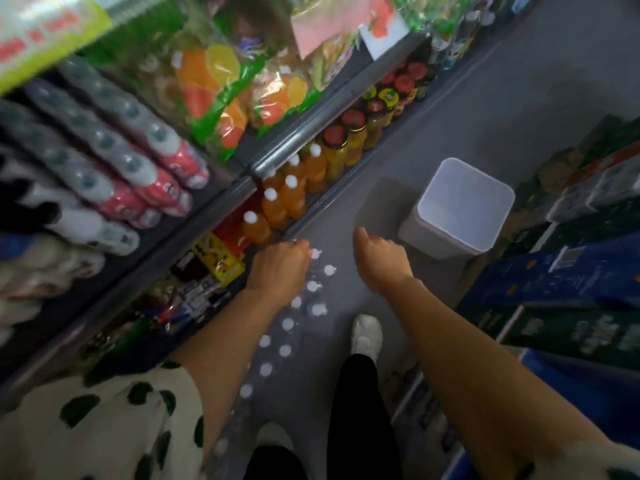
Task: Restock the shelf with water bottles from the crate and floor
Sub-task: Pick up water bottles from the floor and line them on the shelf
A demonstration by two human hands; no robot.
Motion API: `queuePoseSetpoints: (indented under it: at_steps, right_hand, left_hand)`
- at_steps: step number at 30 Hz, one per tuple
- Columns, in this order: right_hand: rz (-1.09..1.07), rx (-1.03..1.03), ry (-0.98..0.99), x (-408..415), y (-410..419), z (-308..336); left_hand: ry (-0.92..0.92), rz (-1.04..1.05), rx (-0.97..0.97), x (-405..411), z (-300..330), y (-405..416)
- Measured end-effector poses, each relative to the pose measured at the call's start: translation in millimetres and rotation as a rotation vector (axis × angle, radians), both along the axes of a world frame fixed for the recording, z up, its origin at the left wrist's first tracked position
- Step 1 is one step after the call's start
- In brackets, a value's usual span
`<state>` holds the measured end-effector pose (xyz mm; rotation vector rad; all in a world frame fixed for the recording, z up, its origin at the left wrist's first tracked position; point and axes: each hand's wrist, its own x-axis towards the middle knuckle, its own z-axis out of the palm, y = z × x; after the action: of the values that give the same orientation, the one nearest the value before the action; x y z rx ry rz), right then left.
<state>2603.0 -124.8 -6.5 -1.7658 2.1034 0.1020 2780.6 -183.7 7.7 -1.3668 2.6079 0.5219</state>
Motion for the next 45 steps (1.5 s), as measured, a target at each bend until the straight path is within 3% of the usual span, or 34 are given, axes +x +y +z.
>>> queuePoseSetpoints:
  at_steps: [9, 19, 29, 32, 36, 42, 45]
  right_hand:
    - [0.057, 0.173, -0.030, 65, 26, -73]
    - [0.014, 0.441, -0.069, 90, 46, -240]
    - [0.100, 0.399, 0.075, 100, 45, -313]
    - [0.106, 0.389, 0.039, 93, 43, -296]
    - [0.181, 0.319, 0.007, 79, 37, -225]
    - [0.366, 0.236, -0.089, 52, 13, -48]
    - [0.409, 0.144, -0.091, 51, 0, 67]
  left_hand:
    - [-0.052, 0.136, 0.114, 87, -63, 39]
    - [-0.022, 0.234, 0.288, 56, -194, 50]
    - [-0.042, 0.227, 0.272, 62, -247, 49]
    - [-0.030, 0.224, 0.270, 65, -239, 47]
    - [-0.029, 0.208, 0.269, 70, -207, 51]
    - [0.058, 0.231, 0.331, 80, -109, 53]
    - [0.198, 0.232, 0.353, 90, -41, 54]
